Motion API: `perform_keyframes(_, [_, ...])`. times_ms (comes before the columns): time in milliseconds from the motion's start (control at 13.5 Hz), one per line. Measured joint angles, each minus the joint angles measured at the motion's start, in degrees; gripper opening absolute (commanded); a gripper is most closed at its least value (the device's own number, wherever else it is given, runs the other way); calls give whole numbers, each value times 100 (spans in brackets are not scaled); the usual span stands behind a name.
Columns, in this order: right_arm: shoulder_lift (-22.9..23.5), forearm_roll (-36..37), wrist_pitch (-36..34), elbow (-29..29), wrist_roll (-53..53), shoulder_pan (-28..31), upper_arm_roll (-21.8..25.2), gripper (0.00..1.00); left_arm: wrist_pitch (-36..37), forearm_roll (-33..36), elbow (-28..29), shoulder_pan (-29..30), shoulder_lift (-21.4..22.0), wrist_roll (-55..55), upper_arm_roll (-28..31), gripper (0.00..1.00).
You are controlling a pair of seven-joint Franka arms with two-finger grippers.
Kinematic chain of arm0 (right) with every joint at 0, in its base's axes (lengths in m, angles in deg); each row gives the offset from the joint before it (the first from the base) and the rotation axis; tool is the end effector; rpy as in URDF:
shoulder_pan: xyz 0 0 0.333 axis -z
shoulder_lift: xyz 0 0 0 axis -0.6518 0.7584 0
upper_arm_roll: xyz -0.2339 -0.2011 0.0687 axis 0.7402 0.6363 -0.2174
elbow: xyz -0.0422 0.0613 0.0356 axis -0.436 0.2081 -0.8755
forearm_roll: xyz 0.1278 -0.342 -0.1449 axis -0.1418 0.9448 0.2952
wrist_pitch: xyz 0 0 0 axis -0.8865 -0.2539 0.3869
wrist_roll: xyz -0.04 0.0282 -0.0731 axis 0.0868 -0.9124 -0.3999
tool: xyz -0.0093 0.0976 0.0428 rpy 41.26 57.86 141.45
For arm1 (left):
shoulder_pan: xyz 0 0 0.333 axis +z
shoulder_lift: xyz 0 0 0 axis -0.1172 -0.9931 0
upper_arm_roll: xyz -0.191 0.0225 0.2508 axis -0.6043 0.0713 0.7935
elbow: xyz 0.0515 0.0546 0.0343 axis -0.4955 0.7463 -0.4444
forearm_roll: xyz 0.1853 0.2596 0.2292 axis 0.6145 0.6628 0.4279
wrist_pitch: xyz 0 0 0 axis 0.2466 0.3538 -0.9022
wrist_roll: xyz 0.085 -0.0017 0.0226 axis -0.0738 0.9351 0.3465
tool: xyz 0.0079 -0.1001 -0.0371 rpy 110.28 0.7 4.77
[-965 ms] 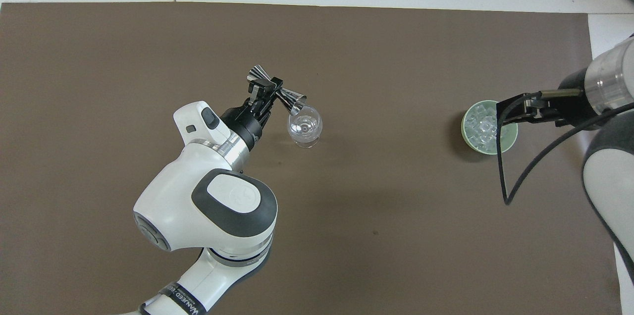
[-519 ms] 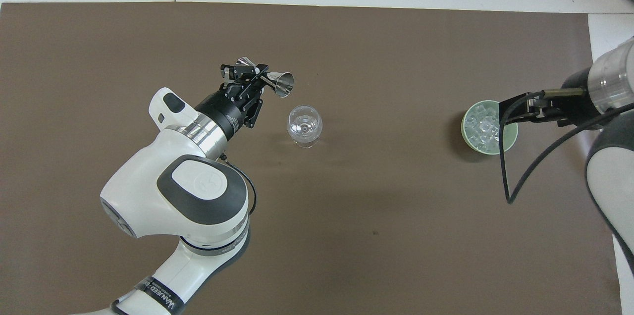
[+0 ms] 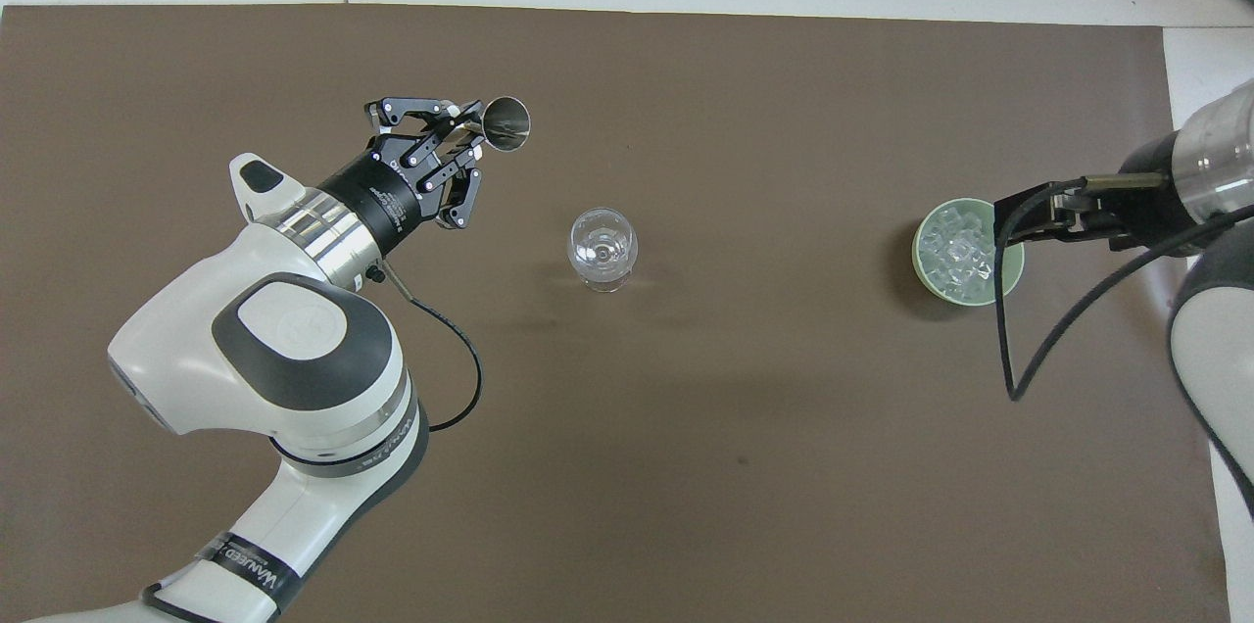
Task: Pour wine and add ice with both arms
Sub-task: 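Carry the jigger back toward its starting spot with the left gripper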
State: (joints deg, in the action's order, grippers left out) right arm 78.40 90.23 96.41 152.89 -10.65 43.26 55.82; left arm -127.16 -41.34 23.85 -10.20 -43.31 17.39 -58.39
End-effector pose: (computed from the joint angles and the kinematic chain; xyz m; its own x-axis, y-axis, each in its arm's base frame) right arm 0.5565 0.0504 0.6269 0.9988 -0.0494 0.0000 -0.0494 -0.9988 0.0068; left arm 0.5534 -0.2171 0.4595 0.1558 0.7270 -0.6688 0.7035 0.3936 0.5917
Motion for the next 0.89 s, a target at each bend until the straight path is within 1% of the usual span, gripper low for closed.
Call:
perform_keyframes(371, [-22, 0, 0, 0, 3, -453, 389, 100, 938, 8, 156, 615, 193, 834, 33, 0])
perform_keyframes(594, [-22, 0, -12, 5, 3, -471, 414, 100, 1492, 35, 401, 969, 358, 1121, 44, 0])
perform_keyframes(890, [-22, 0, -22, 18, 3, -470, 461, 100, 2308, 388, 684, 1514, 578, 1739, 55, 0])
